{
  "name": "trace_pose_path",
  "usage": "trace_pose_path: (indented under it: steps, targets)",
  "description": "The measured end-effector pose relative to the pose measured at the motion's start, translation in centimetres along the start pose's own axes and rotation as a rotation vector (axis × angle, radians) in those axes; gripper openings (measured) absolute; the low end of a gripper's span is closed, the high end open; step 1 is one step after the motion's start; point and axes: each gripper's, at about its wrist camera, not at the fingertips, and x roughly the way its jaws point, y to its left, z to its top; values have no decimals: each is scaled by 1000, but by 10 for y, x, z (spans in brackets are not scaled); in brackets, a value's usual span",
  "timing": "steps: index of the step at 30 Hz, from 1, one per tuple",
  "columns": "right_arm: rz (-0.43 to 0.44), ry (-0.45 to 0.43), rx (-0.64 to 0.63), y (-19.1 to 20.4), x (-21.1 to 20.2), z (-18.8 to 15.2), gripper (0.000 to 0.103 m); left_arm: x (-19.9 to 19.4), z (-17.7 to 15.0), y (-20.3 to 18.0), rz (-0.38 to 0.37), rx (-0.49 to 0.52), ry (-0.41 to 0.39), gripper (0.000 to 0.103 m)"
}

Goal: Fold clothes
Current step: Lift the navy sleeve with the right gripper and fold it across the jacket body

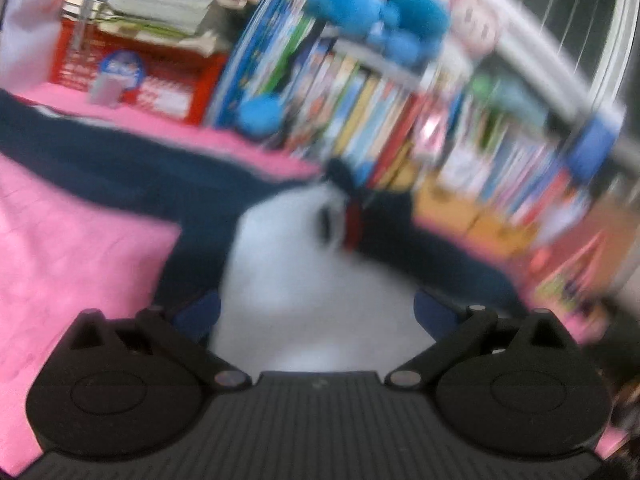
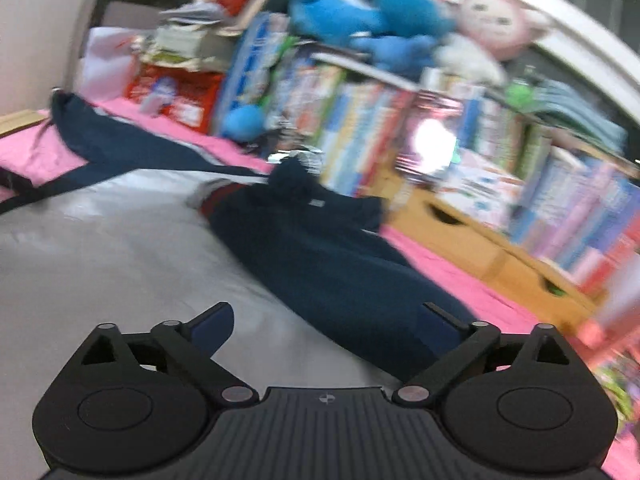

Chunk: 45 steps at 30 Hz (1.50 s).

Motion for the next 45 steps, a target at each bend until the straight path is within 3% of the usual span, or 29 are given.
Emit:
trace_pose_path:
  steps: [3,5,12,14,15,19,22,23,24,25,29,32,39,45]
  targets:
    - [-110,14,27,-20,-14,-15,102,24,29,-12,-120,-46,-1,103]
    - [-162,28,66,-32,-19,-25,102,53,39,-22,-139,-59,11,103]
    - [-186,67,180,-47,-13,-63,103,170,41,-35,70,-57,148,103]
    - [-179,70,202,-47,-9,-72,103,184,33,-31,110,-74,145,103]
    - [-174,72,215,-46,-7,-76,103,185,30,-33,127,-54,99,103]
    - [-157,92,235,-45,1,-82,103,201,25,-48,196,58,92,103]
    - [-151,95,234,-43,2,-81,103,210,21,-59,228,144,109,102]
    - [-156,106,227,-42,3,-81,103,211,21,-62,218,156,112,96]
    - [-159,117,218,-40,5,-80,103,212,21,-64,205,167,115,71]
    - [-159,126,210,-38,6,-80,103,212,21,-65,186,171,116,59]
    - [-170,145,179,-32,10,-80,103,196,25,-61,184,181,87,34]
    - [-175,147,178,-32,9,-80,103,177,31,-52,204,208,41,30]
    - [-166,157,201,-38,10,-79,103,134,45,-31,251,270,-66,31]
    - [-179,158,189,-36,10,-78,103,143,48,-2,307,204,-47,35]
